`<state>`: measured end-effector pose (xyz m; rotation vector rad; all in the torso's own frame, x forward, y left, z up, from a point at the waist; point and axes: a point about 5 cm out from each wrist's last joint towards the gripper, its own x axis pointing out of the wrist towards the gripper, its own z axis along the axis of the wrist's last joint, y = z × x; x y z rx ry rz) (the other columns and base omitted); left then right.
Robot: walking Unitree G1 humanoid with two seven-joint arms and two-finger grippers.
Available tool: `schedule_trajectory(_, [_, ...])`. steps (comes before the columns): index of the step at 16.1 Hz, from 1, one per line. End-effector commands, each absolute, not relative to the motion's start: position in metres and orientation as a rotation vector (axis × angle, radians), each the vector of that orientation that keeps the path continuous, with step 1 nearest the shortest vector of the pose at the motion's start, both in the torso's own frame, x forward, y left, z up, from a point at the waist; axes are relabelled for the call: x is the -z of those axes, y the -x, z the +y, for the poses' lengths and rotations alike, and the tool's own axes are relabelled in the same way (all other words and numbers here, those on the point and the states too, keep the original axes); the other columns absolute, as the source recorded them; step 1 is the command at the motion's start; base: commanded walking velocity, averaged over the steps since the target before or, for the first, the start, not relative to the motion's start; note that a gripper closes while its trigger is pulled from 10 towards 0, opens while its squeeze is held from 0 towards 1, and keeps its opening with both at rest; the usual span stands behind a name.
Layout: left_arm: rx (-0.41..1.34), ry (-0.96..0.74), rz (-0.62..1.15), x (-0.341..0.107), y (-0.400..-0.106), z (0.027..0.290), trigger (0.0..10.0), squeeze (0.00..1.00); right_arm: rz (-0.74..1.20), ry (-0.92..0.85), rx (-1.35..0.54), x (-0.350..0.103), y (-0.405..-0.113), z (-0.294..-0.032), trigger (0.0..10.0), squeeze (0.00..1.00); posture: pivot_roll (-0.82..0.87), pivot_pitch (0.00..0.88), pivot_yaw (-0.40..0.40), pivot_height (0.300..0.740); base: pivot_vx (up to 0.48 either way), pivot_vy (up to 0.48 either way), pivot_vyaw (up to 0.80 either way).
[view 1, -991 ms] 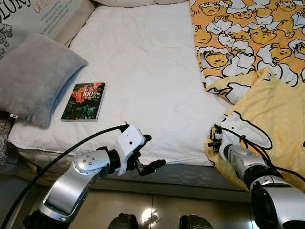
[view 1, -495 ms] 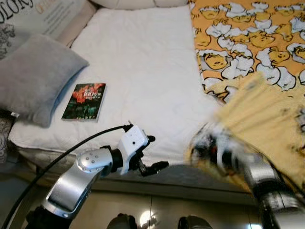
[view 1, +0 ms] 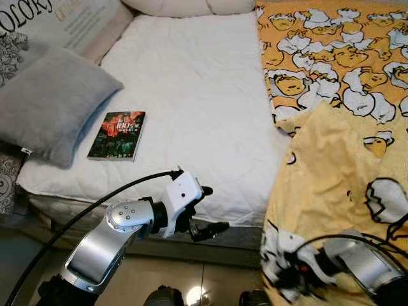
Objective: Clean up the room
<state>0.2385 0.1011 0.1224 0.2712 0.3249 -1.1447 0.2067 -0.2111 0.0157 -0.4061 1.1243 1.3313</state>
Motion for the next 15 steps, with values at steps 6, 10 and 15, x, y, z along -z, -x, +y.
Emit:
schedule_trajectory(6, [1.154, -0.279, 0.335, -0.121, -0.240, 0.099, 10.0, 0.00, 1.183, 0.399, -1.289, -0.023, -0.210, -0.208, 10.0, 1.00, -0.07, 0.080, 0.059, 0.740, 0.000, 0.000, 0.00])
schedule_trajectory(10, [1.153, -0.280, 0.335, -0.121, -0.241, 0.100, 10.0, 0.00, 1.210, 0.422, -1.309, -0.027, -0.210, -0.209, 10.0, 1.00, -0.07, 0.078, 0.057, 0.740, 0.000, 0.000, 0.00])
schedule_trajectory(15, [1.129, -0.285, 0.320, -0.122, -0.246, 0.101, 10.0, 0.00, 0.994, 0.453, -1.026, -0.036, -0.253, -0.203, 10.0, 1.00, -0.07, 0.078, 0.054, 0.740, 0.000, 0.000, 0.00])
